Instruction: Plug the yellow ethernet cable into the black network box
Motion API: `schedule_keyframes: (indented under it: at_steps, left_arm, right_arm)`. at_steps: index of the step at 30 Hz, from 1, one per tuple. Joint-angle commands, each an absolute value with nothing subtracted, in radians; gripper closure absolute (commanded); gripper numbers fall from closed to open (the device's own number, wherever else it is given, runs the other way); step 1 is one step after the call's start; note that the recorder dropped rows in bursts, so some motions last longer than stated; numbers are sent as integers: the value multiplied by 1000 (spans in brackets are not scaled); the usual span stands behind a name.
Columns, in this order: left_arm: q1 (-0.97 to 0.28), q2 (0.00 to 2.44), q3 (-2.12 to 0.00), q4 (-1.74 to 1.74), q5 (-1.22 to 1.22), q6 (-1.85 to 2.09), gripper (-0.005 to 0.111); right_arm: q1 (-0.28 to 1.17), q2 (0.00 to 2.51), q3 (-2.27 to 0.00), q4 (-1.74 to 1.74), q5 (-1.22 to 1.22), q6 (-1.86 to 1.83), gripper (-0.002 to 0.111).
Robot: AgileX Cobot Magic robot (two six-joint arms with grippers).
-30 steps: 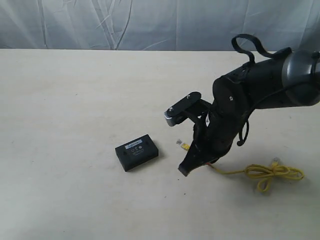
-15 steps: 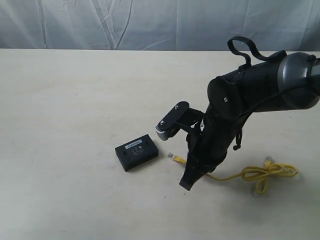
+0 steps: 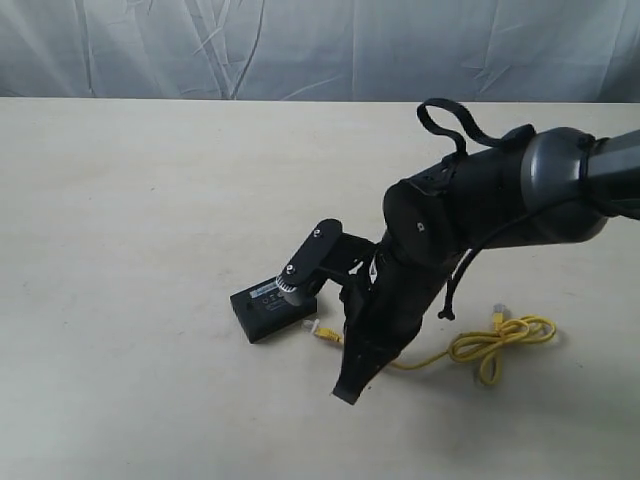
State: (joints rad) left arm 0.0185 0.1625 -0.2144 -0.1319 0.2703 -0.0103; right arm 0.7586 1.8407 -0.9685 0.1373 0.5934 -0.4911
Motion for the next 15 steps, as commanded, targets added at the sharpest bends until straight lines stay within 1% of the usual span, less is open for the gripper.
schedule_keyframes:
  at_steps: [1, 2, 3, 5, 9, 11, 15]
  left_arm:
    - [20, 502, -436, -151, 494, 146, 107]
    - [20, 653, -515, -234, 549, 267, 107]
    - [20, 740, -561, -299, 588, 365, 107]
    - [20, 1074, -720, -494, 721, 636, 107]
    - [11, 1483, -883, -677, 785, 874, 107]
    - [-36, 1621, -938, -756, 787, 978, 107]
    - [-103, 1752, -986, -794, 785, 1035, 107]
  right_arm:
    - [759, 1842, -965, 135, 595, -488, 109]
    - [759, 1842, -965, 137, 595, -488, 109]
    - [759, 1842, -965, 141, 595, -488, 109]
    - [759, 1842, -965, 145, 595, -488, 109]
    - [759, 1842, -965, 177, 588, -488, 109]
    - [759, 1842, -965, 177, 562, -471, 109]
    - [759, 1842, -965, 177, 542, -471, 109]
